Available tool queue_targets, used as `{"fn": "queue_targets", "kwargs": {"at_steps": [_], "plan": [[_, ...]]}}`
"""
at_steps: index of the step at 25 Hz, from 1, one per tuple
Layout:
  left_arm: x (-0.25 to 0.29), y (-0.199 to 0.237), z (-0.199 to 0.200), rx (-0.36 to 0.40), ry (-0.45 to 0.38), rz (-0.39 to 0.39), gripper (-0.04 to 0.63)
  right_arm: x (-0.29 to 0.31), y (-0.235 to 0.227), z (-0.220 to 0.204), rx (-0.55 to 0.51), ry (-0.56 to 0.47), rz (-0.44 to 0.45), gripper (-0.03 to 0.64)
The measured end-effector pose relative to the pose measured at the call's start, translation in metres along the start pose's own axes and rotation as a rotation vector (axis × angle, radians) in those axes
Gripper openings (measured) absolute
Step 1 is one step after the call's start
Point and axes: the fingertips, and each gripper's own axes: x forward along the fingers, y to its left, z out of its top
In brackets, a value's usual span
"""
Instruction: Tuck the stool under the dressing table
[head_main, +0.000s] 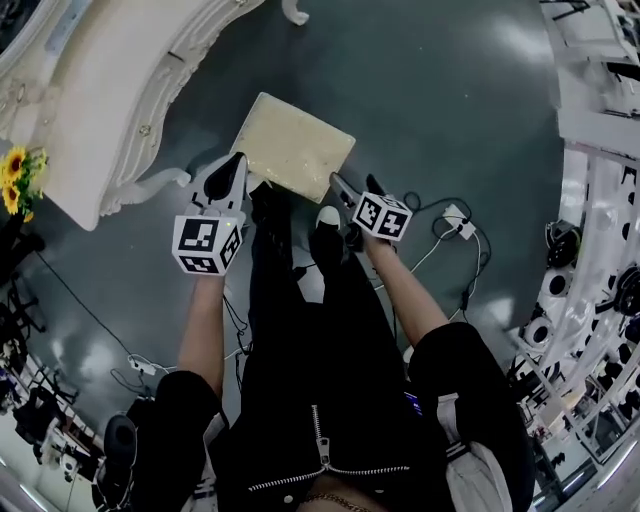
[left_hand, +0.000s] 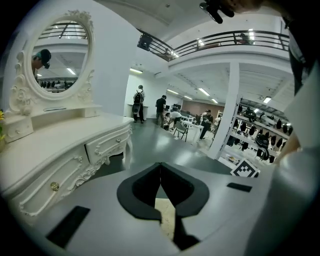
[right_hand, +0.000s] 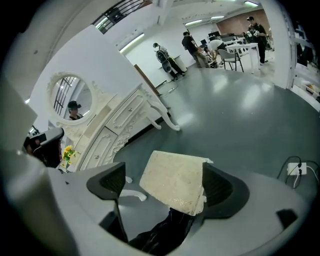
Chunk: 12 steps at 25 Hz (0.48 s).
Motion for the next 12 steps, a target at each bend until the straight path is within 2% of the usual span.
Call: {"fn": "queue_targets", "kwargs": {"at_steps": [3, 8, 12], "plan": [[0.02, -0.002, -0.005, 0.005, 0.006, -0.026, 0.021, 0.017, -0.013, -0.005, 0.013, 0.002, -0.024, 0.474], [0.049, -0.005, -0.024, 0.011, 0.03, -0.046, 0.021, 0.052, -0.036, -0.038, 0.089, 0.044, -0.036, 0.495], [0.069, -0.001, -0.049, -0.027, 0.041, -0.055, 0.021, 0.086, -0.059, -0.071, 0.136, 0.092, -0.061, 0.503]]}}
